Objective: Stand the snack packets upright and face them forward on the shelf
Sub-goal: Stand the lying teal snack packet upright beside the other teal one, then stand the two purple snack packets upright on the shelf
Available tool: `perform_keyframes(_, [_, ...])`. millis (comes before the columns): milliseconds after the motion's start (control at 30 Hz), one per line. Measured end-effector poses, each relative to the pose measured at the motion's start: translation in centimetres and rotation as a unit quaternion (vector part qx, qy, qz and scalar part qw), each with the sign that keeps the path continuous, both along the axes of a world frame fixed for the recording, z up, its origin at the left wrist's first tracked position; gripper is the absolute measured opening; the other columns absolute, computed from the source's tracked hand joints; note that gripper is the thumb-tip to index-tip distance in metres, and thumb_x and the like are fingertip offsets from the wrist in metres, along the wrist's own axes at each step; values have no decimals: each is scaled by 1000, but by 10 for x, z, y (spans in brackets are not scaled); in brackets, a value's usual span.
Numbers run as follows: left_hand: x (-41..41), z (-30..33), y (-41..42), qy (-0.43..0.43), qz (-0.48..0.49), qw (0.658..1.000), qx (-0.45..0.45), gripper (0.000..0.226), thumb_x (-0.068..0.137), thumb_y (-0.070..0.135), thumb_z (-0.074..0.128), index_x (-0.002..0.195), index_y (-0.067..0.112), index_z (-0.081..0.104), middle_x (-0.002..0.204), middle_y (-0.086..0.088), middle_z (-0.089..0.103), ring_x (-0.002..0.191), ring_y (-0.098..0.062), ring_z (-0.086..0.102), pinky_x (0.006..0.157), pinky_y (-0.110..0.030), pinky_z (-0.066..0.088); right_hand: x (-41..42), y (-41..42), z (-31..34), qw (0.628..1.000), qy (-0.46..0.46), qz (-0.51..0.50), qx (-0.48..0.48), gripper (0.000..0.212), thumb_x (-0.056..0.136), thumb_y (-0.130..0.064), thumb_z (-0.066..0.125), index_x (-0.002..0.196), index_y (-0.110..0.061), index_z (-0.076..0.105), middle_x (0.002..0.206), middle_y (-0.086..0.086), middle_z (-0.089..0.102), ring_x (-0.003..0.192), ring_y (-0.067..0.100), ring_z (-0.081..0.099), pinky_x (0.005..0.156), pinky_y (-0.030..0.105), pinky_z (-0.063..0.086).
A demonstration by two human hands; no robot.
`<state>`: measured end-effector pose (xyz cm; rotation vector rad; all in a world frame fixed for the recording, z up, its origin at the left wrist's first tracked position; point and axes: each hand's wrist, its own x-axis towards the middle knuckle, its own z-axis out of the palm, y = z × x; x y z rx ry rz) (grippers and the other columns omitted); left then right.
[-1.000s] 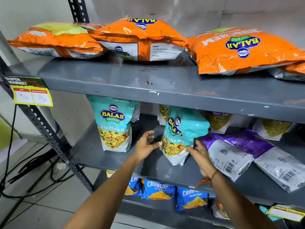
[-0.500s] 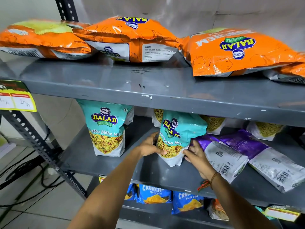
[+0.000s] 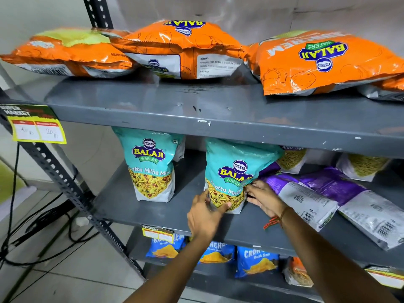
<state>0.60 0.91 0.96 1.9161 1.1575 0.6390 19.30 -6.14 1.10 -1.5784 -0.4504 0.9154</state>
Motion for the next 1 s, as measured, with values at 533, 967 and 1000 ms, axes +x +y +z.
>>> perform_keyframes(533, [-2,-15,-67,-59,-46,985,-157,45,66,43,84,91,28,50,81,4,63,74,-14,61,68,-27,45,11,-45,34,978,-192,-81,-14,33,88,6,55,121,3,57,105,8,64,87,4,57,74,6,48])
perform_keyframes(967, [120,-21,-98,-99,-39,895,-434,26,82,34,73,88,17,55,86,-2,61,82,-18,56,66,-26,50,140,-162,18,946,-199,-101,-234,10,86,-22,58,91,-26,65,90,2,66,82,21,61,80,41,55])
perform_keyframes(1000, [127,-24,-97,-96,-27,895,-435,26,82,35,74,83,18,55,84,-2,61,82,-19,57,66,-27,51,143,-161,18,950,-195,-65,-238,10,88,-21,56,88,-24,66,81,1,63,75,19,60,72,38,54])
